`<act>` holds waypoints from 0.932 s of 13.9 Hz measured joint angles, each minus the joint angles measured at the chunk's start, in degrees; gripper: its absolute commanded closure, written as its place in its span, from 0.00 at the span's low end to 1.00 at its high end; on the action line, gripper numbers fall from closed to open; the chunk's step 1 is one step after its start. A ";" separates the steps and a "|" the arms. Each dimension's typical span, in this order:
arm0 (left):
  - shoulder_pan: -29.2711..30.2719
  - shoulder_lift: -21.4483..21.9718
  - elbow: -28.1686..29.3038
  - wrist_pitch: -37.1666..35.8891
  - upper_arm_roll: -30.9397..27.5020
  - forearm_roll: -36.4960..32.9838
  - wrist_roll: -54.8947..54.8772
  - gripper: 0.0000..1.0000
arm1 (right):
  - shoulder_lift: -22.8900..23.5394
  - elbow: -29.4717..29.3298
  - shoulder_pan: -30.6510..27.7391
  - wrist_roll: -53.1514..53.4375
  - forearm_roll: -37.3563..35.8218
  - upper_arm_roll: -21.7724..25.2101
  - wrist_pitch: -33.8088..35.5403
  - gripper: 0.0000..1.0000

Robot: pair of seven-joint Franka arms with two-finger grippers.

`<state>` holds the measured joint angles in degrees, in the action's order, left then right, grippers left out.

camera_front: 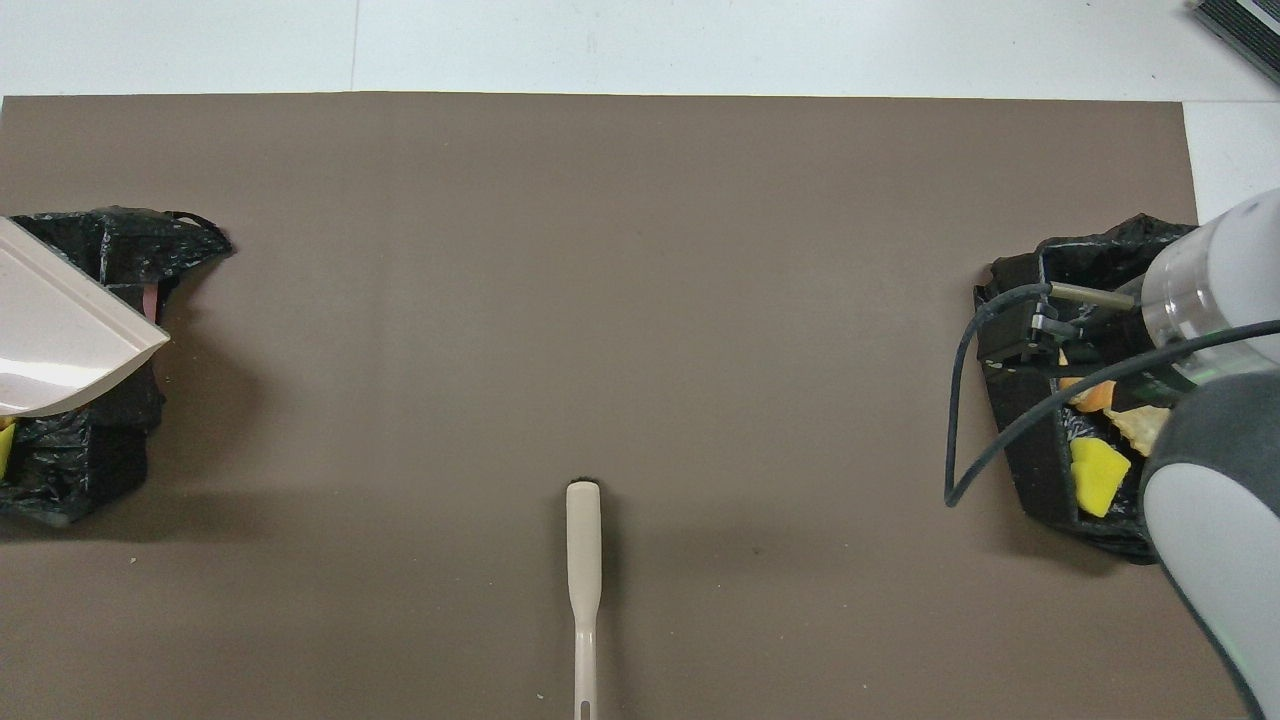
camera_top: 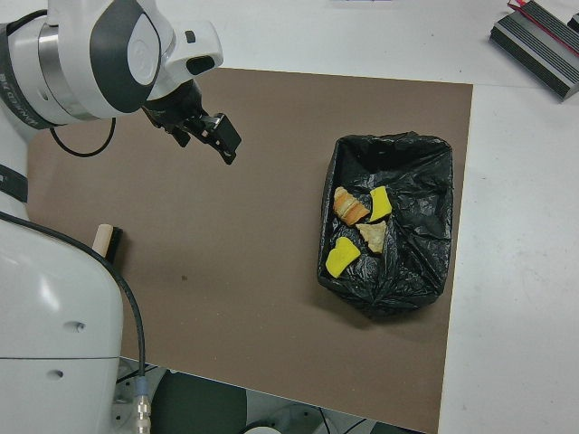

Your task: Sweep and dump trash in bin

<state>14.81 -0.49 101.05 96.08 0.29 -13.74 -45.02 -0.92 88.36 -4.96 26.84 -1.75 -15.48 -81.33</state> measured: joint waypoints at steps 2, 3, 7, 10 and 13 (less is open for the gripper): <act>-5.46 0.22 0.40 -1.68 0.30 2.35 10.71 1.00 | -0.42 0.64 -0.03 -0.04 0.23 0.00 -0.04 0.00; -8.00 0.33 0.65 -2.01 0.47 4.03 15.71 1.00 | -0.48 0.73 -0.04 -0.98 0.27 0.00 -0.11 0.00; -18.33 0.48 0.78 -2.06 0.65 10.41 34.76 1.00 | -0.50 1.16 -2.21 -11.17 0.31 0.04 -3.22 0.00; -26.36 0.51 1.57 1.61 0.74 14.22 48.49 1.00 | -0.48 1.37 -3.43 -13.53 0.39 0.06 -4.46 0.00; -34.01 -0.19 3.77 8.76 0.73 15.10 59.42 1.00 | -0.46 1.37 -3.44 -13.57 0.39 0.04 -4.61 0.00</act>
<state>-19.20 -0.68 104.82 104.84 1.02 1.36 14.40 -1.38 89.73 -8.40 13.27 -1.36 -15.44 -85.95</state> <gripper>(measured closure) 0.687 0.000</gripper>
